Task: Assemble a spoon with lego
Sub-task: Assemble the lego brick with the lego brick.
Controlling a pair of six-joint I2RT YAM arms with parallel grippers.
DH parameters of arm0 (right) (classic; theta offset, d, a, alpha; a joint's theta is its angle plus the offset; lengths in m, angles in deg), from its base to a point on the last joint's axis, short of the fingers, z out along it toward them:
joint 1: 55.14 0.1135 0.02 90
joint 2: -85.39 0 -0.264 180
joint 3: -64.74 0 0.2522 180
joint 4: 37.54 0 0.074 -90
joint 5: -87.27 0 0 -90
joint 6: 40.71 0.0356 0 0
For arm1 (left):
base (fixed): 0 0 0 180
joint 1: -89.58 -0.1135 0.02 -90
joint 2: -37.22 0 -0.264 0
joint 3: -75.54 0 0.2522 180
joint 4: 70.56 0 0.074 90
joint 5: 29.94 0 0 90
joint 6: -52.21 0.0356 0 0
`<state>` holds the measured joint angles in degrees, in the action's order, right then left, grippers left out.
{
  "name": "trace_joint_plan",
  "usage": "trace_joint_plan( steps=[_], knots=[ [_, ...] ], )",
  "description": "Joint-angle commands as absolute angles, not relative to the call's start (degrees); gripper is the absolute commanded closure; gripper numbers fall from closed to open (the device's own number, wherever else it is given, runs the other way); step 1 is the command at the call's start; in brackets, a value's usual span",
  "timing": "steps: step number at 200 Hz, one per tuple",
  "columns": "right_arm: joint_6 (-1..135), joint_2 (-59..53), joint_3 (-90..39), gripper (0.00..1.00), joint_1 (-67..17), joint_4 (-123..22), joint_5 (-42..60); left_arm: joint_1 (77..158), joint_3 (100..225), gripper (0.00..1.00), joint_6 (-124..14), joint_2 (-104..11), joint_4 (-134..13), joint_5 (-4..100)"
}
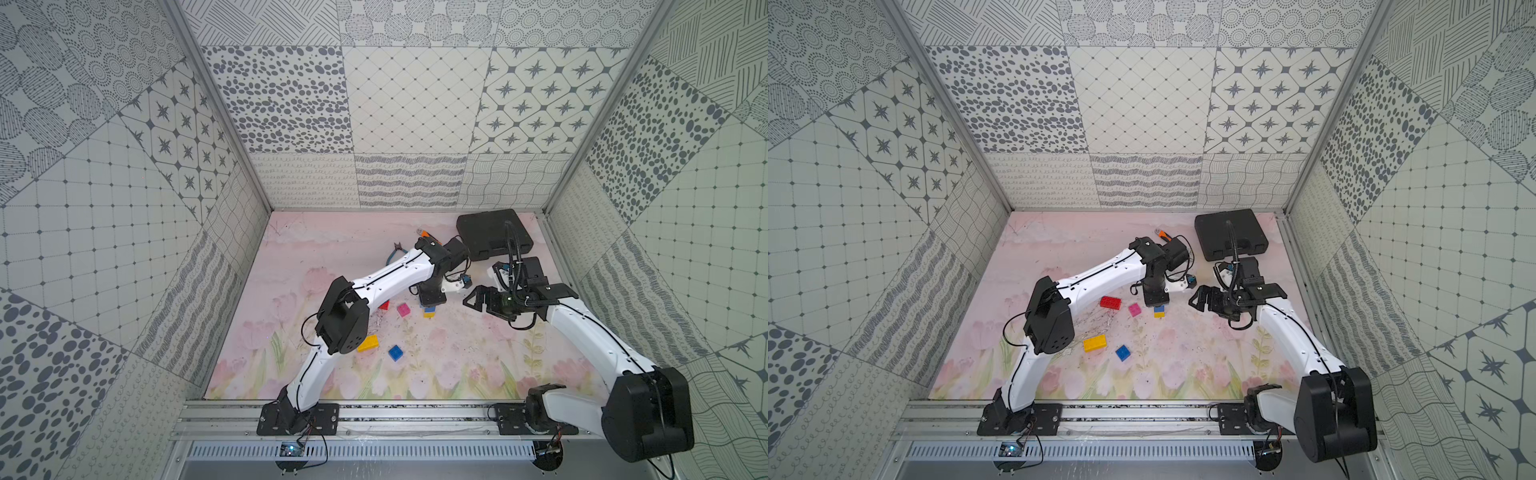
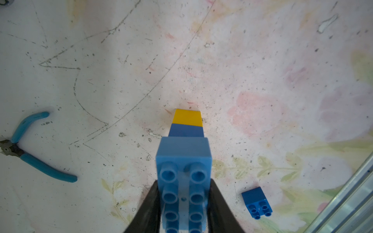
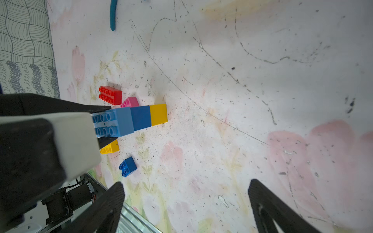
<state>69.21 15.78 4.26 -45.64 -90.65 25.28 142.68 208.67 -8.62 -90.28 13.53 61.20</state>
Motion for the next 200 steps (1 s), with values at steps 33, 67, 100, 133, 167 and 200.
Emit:
trace_joint_plan(
  steps=[33, 67, 100, 133, 167, 200],
  knots=[
    [71.0, 19.3, 4.8, 0.02, -47.1, -89.1, 26.1, 143.7, 208.1, 0.80, -9.0, -93.1, 18.1, 58.0],
    [73.3, 22.3, 4.0, 0.02, -49.0, -89.1, 27.4, 143.8, 209.5, 0.80, -8.7, -93.3, 18.4, 57.5],
    [74.5, 24.2, 3.1, 0.02, -50.1, -89.1, 28.2, 143.8, 209.4, 0.80, -8.3, -90.7, 15.7, 57.5],
    [74.0, 24.0, 2.9, 0.02, -50.4, -89.7, 28.3, 144.2, 215.4, 0.80, -7.8, -91.7, 20.0, 57.7],
    [74.0, 23.9, 3.6, 0.02, -50.9, -89.2, 28.7, 144.4, 215.2, 0.80, -7.5, -91.2, 19.5, 58.1],
    [73.4, 24.0, 3.7, 0.02, -51.5, -89.6, 28.4, 144.3, 214.4, 0.80, -7.2, -91.6, 19.8, 58.3]
  ],
)
